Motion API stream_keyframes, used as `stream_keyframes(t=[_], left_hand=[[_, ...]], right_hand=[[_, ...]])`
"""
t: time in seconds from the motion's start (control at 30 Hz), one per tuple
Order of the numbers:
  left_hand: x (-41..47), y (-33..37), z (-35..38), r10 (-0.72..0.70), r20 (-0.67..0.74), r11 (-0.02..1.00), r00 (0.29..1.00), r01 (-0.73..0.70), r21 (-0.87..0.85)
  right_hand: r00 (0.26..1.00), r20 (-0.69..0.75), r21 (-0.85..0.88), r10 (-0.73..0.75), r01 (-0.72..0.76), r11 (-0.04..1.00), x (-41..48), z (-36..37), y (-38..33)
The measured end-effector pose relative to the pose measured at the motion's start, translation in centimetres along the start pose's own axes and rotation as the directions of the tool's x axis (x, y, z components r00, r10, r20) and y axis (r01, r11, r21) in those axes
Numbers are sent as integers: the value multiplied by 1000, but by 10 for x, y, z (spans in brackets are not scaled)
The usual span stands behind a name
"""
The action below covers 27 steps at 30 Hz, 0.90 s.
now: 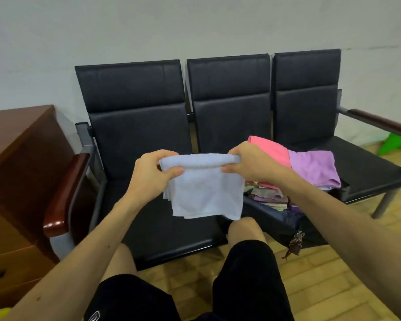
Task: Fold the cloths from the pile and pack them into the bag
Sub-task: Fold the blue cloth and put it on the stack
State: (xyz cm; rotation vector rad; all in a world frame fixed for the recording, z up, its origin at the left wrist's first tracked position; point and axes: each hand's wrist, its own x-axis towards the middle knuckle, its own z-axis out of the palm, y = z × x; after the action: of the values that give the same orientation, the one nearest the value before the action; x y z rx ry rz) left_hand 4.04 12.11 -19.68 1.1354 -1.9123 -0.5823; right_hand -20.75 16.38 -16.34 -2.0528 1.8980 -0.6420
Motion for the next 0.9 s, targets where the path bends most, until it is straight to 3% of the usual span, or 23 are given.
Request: stream_keyframes(t=[0.13,0.2,0.23,0.3,0.33,0.4,0.5,0.6,0.67,0.73,0.8,0.9], left_hand=[[9,11,31,95,72,990,993,-101,94],[19,22,47,121,125,989,985,-130,68],[23,30,52,114,149,994,982,-112,-19],[35,51,71,31,188,963,982,21,-270],[40,61,82,-27,197,923,980,101,-371],[51,72,106,-123,208,851,970,211,-480],[65,74,141,-282,305,736,910,409,-539],[63,65,180,-287,638,380,714,696,-609],[65,57,221,-223,774,230,593,803,-549],[74,54,260,-178,840,254,512,849,-463],[97,57,297,-147,853,388,501,822,-416],[151,54,357,-138,807,589,574,702,-399]], right_hand=[[1000,-2,62,28,-28,998,-22,-12,31],[999,-46,352,27,-9,936,-35,-17,56],[996,-63,558,62,-17,830,-43,-18,63],[978,4,863,210,-109,494,-59,-13,87],[970,62,904,235,-154,399,-67,-5,97],[964,152,909,218,-223,352,-77,15,107],[949,141,964,283,-196,177,-82,25,119],[904,106,991,414,-129,29,-80,14,139],[855,88,994,511,-109,11,-70,5,167],[813,74,992,578,-119,40,-58,-5,196],[774,50,980,631,-159,118,-43,-17,230],[721,-29,893,692,-292,342,-14,-41,290]])
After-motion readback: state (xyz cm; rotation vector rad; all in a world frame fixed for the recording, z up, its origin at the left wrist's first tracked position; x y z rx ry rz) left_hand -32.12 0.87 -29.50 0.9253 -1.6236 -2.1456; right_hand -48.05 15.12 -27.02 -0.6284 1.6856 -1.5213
